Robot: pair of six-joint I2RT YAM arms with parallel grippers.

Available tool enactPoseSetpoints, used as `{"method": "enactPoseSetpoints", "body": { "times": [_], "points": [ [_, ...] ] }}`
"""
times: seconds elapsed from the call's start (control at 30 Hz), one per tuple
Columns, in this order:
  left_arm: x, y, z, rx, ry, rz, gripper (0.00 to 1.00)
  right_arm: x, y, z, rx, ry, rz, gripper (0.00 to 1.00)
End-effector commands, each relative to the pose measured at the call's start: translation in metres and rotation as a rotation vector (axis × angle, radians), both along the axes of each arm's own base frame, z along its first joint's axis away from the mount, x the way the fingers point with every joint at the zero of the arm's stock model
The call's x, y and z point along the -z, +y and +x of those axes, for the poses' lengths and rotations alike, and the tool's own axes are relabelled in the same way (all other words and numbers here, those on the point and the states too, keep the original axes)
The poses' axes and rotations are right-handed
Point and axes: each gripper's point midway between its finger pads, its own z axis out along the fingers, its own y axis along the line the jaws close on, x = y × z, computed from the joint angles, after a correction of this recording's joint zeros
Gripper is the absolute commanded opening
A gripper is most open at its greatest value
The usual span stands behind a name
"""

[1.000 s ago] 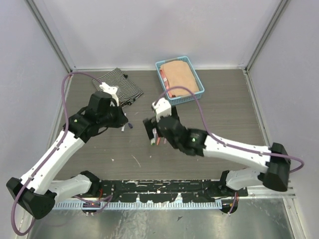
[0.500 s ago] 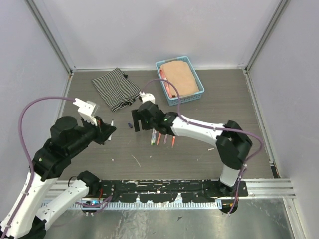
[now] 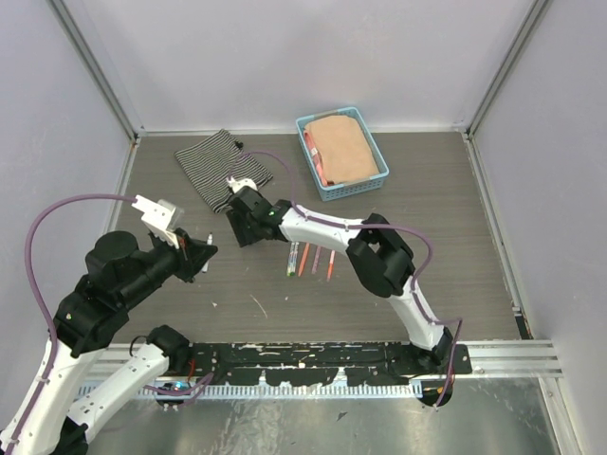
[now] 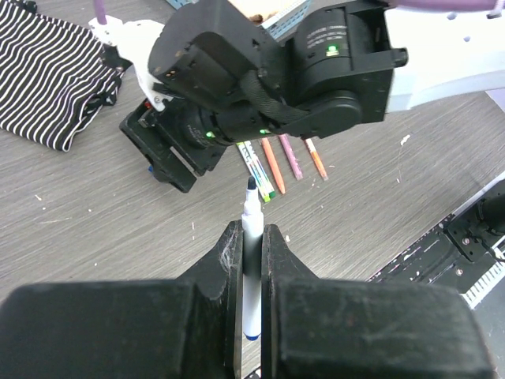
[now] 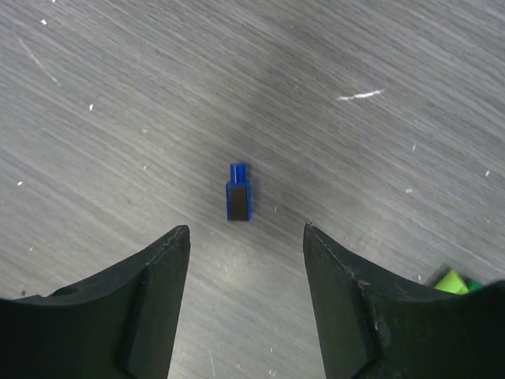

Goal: Insert the pens into the pen caps
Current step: Pick up the pen cap from the center of the board.

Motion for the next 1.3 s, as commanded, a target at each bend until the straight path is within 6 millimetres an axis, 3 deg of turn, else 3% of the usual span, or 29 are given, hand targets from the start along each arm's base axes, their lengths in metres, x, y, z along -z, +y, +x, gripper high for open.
{"method": "enactPoseSetpoints", "body": {
  "times": [0.0,0.47,0.9,0.97,1.1,1.27],
  "points": [
    [-0.001,0.002,-0.002,0.002,-0.011,0.005,0.00,-0.019,0.015,0.020,-0.024,-0.051,0.005,0.63],
    [0.000,0.005,0.000,-0.019,-0.009,0.007,0.00,0.010,0.026,0.029,-0.028,-0.023,-0.044,0.47],
    [-0.002,0.007,0.004,-0.047,-0.013,0.001,0.00,0.030,0.026,0.015,-0.058,0.046,-0.059,0.24],
    [-0.003,0.008,0.005,-0.052,-0.015,-0.003,0.00,0.023,0.025,0.013,-0.069,0.043,-0.053,0.18],
    [-0.006,0.011,0.007,-0.078,-0.024,-0.008,0.00,-0.010,0.020,0.006,-0.110,0.001,-0.006,0.11],
    [-0.006,0.032,0.021,-0.238,-0.019,0.004,0.00,-0.045,-0.006,-0.032,-0.274,-0.042,0.049,0.09]
  ]
}}
